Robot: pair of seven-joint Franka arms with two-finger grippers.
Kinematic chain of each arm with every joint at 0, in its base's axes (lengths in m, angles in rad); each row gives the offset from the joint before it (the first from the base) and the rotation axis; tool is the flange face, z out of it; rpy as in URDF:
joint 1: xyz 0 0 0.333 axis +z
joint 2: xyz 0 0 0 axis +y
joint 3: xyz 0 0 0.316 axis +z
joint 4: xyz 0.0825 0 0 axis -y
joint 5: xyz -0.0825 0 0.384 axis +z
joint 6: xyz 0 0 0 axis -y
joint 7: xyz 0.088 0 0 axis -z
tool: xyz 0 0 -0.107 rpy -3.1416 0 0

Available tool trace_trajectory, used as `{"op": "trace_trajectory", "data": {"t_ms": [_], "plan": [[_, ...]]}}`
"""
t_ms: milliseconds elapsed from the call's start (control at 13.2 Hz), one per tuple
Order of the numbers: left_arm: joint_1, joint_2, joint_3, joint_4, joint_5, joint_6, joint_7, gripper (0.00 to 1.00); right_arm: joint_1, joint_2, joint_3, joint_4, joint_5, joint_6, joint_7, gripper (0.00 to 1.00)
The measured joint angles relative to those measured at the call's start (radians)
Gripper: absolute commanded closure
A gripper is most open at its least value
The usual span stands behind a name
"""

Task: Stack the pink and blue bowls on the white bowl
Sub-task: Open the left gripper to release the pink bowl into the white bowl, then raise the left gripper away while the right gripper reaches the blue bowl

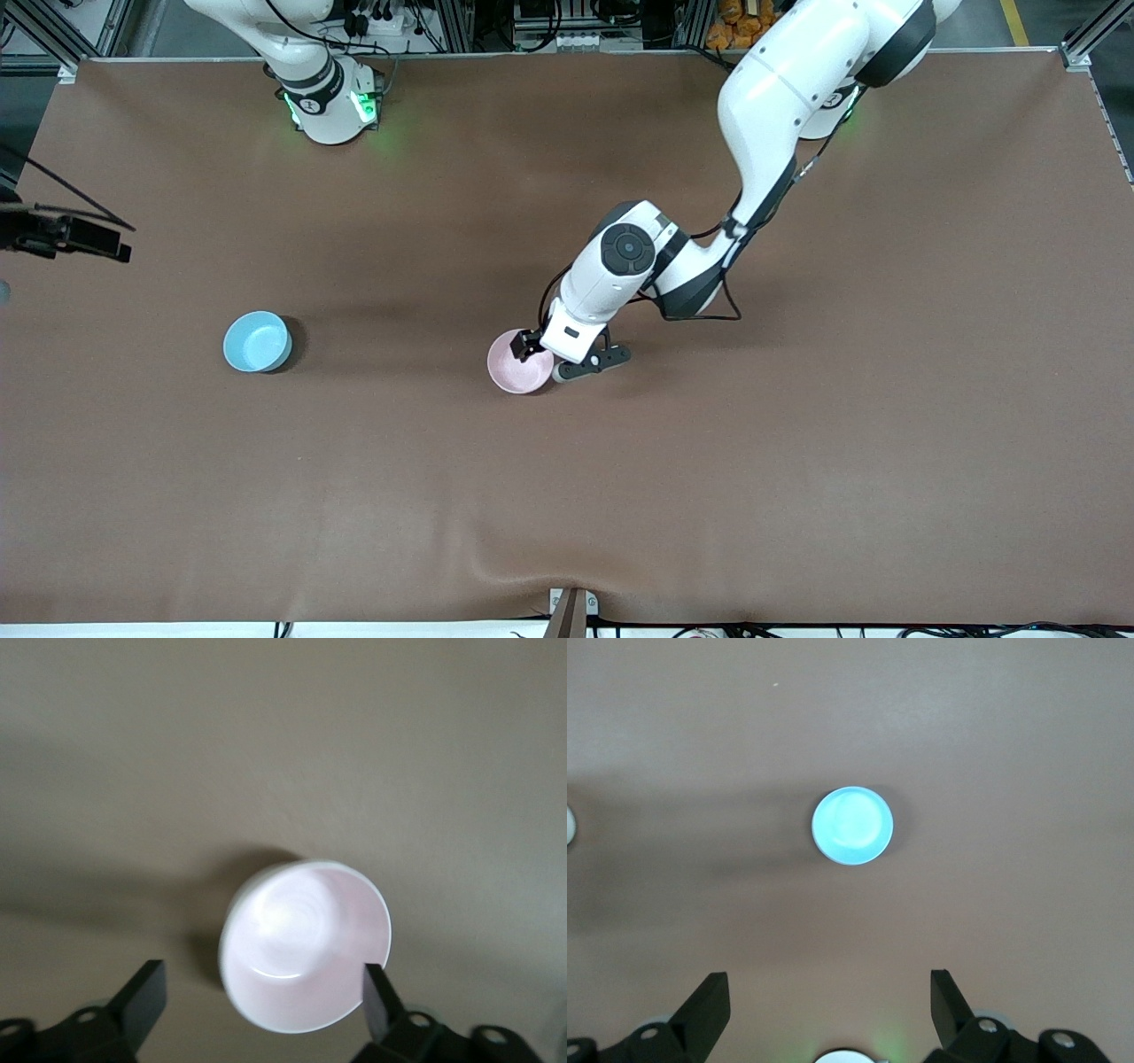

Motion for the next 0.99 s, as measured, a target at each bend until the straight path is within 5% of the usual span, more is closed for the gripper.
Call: {"op": "trace_trajectory", "data": {"t_ms": [380,760,989], "plan": [[0.118,-0.315,0.052,0.013,0.057,-0.453,0.007,0.00,-0.071,0.160,-0.003,-0.020,0.000,0.115,-0.086,0.00],[0.278,-0.517,0.056,0.009,0.061,-0.666,0.236,0.00,-0.095,0.299,-0.002,-0.188,0.001,0.412,-0.088,0.00],[0.382,-0.612,0.056,0.005,0.056,-0.778,0.476,0.00,-0.099,0.312,-0.001,-0.280,0.002,0.472,-0.128,0.00]]}}
